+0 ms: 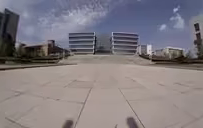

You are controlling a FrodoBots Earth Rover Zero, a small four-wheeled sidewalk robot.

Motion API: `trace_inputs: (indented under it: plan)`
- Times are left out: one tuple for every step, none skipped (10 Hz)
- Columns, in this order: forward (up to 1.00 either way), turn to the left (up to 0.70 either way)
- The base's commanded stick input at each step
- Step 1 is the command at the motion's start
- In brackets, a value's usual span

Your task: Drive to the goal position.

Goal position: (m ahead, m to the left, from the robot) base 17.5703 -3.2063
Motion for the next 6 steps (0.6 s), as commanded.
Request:
trace_inputs:
  plan:
    - [0.7, 0.0]
    - [0.7, 0.0]
    - [0.7, 0.0]
    - [0.7, 0.0]
    - [0.7, 0.0]
    - [0.7, 0.0]
